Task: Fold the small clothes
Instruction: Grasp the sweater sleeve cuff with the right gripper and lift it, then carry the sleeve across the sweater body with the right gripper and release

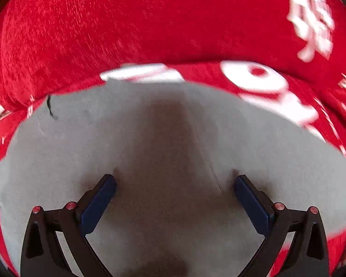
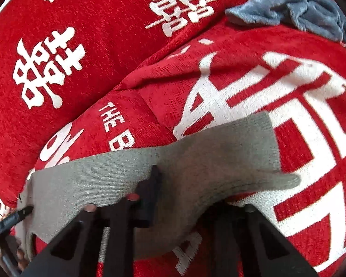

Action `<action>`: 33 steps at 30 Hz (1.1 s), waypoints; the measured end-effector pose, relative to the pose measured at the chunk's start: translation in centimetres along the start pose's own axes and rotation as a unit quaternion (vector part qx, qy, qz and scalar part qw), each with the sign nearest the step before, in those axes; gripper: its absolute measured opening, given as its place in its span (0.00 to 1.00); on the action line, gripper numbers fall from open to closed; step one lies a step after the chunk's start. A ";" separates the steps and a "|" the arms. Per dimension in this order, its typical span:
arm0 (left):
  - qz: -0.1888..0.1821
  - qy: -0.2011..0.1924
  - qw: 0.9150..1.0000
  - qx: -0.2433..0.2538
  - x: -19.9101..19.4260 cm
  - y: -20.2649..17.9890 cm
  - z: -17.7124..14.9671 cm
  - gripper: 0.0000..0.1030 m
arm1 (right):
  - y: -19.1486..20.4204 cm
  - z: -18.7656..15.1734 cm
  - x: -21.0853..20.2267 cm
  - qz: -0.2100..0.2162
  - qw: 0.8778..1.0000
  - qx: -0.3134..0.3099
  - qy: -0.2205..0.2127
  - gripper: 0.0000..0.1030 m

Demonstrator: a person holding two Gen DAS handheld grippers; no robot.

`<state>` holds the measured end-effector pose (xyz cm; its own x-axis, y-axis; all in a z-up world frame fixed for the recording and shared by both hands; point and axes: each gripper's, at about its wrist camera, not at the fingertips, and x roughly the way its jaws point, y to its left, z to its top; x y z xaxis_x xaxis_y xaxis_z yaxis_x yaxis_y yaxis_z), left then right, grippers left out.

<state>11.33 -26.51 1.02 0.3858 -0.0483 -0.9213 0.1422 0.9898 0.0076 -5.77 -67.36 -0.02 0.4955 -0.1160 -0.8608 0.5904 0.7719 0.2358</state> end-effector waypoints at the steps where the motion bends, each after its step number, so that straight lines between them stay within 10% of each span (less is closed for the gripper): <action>1: -0.006 -0.003 1.000 0.000 -0.6 0.0 -1.1 1.00 | 0.3 0.0 -0.3 -0.007 1.000 -0.005 -0.004 0.08; 6: -0.009 -0.051 0.998 0.026 -3.6 -0.2 -6.5 1.00 | 3.3 0.2 -2.4 -0.007 0.999 -0.030 -0.023 0.05; 10: -0.057 -0.008 0.998 0.005 -4.4 0.8 -6.0 1.00 | 7.2 1.0 -5.8 0.006 0.997 -0.066 -0.050 0.05; 19: -0.082 -0.033 0.992 -0.086 -7.1 11.8 -11.5 1.00 | 22.0 1.1 -15.2 0.071 0.977 -0.168 -0.107 0.05; 27: -0.063 -0.058 0.984 -0.155 -8.1 21.9 -14.4 1.00 | 41.8 -6.0 -17.4 0.119 0.945 -0.287 -0.103 0.05; 33: -0.075 -0.073 0.973 -0.208 -9.1 29.6 -16.2 1.00 | 52.3 -15.9 -11.2 0.103 0.922 -0.369 -0.051 0.05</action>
<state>-2.77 5.36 3.29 0.5180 -0.1847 -0.8352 -0.1628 0.9373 -0.3082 9.44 -15.76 14.77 0.6279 0.0512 -0.7766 -0.0988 0.9950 -0.0142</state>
